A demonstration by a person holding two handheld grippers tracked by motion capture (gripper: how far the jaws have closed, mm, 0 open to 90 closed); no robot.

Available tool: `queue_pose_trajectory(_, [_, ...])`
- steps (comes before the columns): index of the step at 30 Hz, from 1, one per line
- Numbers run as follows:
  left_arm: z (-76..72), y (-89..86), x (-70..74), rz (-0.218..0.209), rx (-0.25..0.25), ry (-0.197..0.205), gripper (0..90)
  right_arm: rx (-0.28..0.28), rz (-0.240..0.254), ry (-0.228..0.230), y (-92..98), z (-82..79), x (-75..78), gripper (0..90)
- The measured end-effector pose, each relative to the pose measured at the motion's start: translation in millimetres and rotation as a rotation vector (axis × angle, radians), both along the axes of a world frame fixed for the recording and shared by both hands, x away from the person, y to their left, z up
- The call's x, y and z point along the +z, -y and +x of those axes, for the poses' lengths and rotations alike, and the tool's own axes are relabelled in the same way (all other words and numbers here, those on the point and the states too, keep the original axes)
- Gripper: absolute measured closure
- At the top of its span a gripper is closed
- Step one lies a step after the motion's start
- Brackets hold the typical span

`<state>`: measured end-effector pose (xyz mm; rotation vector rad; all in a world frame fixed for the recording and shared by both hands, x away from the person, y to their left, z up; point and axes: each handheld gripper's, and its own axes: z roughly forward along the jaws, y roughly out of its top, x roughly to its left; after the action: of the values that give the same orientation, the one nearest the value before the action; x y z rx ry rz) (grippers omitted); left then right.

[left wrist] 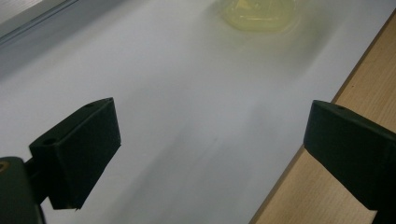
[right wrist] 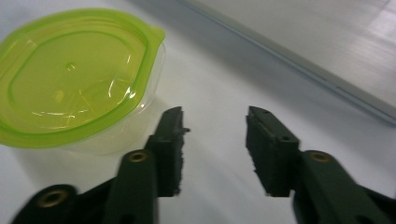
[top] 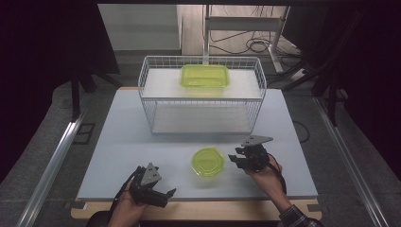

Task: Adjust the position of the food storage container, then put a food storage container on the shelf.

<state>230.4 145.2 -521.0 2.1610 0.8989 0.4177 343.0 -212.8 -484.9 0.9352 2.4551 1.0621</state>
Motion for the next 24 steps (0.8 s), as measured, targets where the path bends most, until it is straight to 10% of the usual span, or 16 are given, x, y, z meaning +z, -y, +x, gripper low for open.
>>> queue_pose_trajectory(13, [-0.7,1.7,-1.8,0.027,-0.002,0.012,3.9,0.011,0.041,0.018,15.1,-14.3,-3.6,18.4])
queue_pose_trajectory(24, [-0.9,2.9,-2.9,0.038,-0.007,0.02,3.7,0.041,0.048,-0.009,18.5,-15.2,-7.4,7.9])
